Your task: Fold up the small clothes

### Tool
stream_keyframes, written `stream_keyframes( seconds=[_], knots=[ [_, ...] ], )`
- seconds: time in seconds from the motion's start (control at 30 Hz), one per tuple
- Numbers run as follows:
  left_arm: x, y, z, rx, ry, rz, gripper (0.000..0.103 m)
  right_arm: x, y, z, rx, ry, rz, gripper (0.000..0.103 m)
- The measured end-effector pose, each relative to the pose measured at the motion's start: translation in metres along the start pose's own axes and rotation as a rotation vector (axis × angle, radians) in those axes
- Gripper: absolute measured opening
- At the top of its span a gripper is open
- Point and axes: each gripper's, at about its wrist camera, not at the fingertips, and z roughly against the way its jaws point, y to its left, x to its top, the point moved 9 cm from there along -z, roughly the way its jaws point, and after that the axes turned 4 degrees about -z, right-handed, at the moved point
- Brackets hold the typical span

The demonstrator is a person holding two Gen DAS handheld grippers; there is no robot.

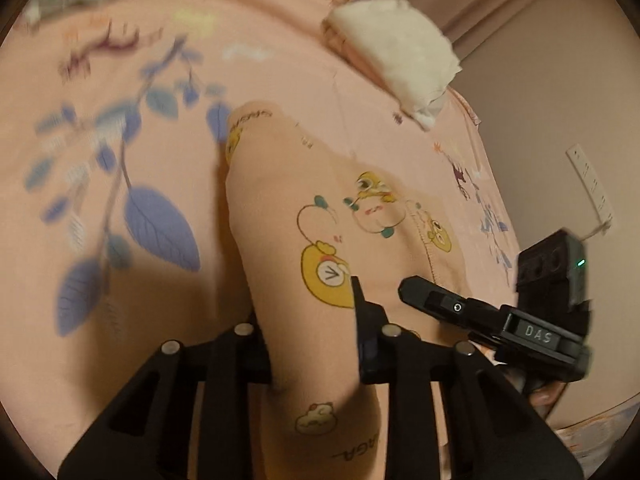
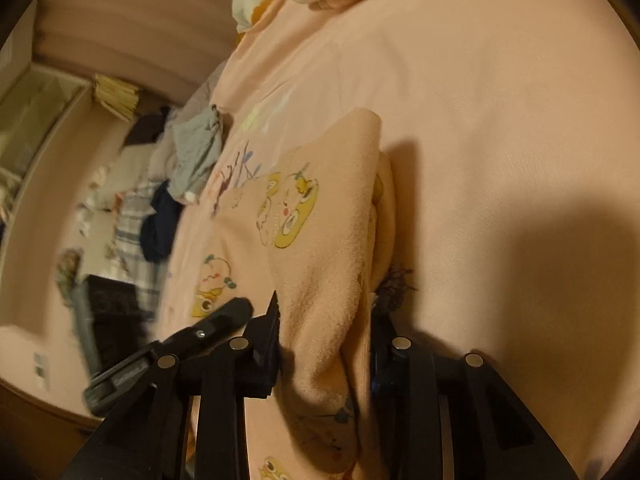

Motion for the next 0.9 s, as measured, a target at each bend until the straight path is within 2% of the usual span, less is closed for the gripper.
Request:
stream_keyframes(
  seconds=[0.1,0.17,0.3,0.4,0.5,0.57,0.63,0.7,0.8,0.87,0.9],
  knots=[
    [0.012,-0.013,0.032,0.004,-0.065,-0.052,0.025,0.004,0.022,0.02,-0.028,-0.039,0.068,0.034],
    [0.024,-0.016,0.065,-0.034,-0.109,-0.076,0.025,0.007,0.05,0.036,-0.028,-0.074,0.132,0.034],
    [0.046,-0.008,0.117,-0.073,-0.153,-0.045,0.025,0.009,0.108,0.06,-0.001,-0.095,0.204,0.034],
    [0.048,0.008,0.151,-0.039,-0.2,-0.065,0.025,0.003,0.152,0.056,0.003,-0.106,0.289,0.034],
    [0.038,0.034,0.163,-0.013,-0.209,-0.031,0.026,-0.012,0.174,0.037,0.017,-0.072,0.33,0.034],
    [0.031,0.057,0.155,0.004,-0.18,0.009,0.026,-0.02,0.178,0.015,0.019,-0.044,0.34,0.034],
    [0.019,0.087,0.135,0.054,-0.144,0.028,0.026,-0.031,0.172,-0.016,-0.004,0.001,0.343,0.034],
    [0.002,0.114,0.109,0.104,-0.101,0.036,0.026,-0.038,0.162,-0.041,-0.039,0.031,0.358,0.034],
    [-0.028,0.138,0.084,0.168,-0.039,0.03,0.028,-0.052,0.129,-0.094,-0.099,0.136,0.318,0.034],
    [-0.035,0.145,0.089,0.174,-0.056,-0.007,0.032,-0.059,0.105,-0.118,-0.148,0.181,0.269,0.034],
    [-0.034,0.145,0.093,0.162,-0.065,-0.014,0.034,-0.06,0.106,-0.117,-0.128,0.172,0.271,0.034]
  ],
)
